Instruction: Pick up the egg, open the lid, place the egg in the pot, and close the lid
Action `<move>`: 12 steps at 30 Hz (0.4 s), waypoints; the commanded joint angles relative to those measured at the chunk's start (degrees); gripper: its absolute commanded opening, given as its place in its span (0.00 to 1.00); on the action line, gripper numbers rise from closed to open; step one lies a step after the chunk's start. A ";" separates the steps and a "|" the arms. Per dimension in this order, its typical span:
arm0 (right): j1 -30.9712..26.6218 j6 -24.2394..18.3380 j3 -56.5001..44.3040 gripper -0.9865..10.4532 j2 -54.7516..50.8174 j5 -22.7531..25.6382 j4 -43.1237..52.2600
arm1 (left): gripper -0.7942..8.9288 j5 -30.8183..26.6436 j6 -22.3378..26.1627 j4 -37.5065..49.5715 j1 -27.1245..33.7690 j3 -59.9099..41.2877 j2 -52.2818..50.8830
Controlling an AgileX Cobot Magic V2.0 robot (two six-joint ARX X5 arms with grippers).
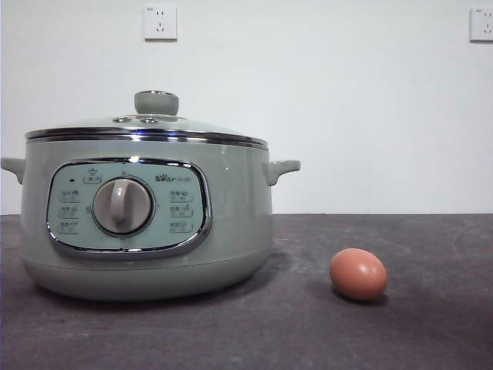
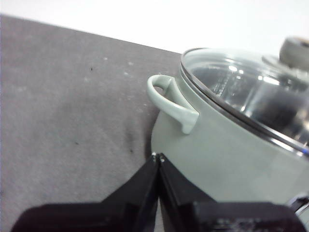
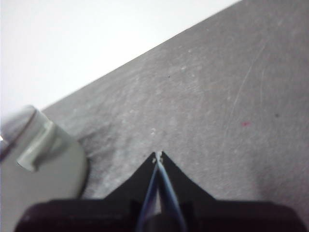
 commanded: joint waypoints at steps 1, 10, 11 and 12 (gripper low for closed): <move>-0.09 5.03 -0.39 0.09 0.02 -0.11 0.07 | 0.08 0.59 -5.22 0.35 0.13 -0.72 -0.15; -0.09 5.77 6.25 0.08 4.17 -0.17 -1.79 | 0.08 3.17 -5.35 -4.11 0.13 6.43 0.57; -0.09 5.42 7.52 0.08 5.31 -0.17 -2.12 | 0.08 3.17 -5.35 -5.33 0.13 7.85 0.98; -0.09 4.66 9.09 0.08 6.82 -0.07 -2.56 | 0.08 3.17 -5.33 -6.43 0.13 9.51 1.62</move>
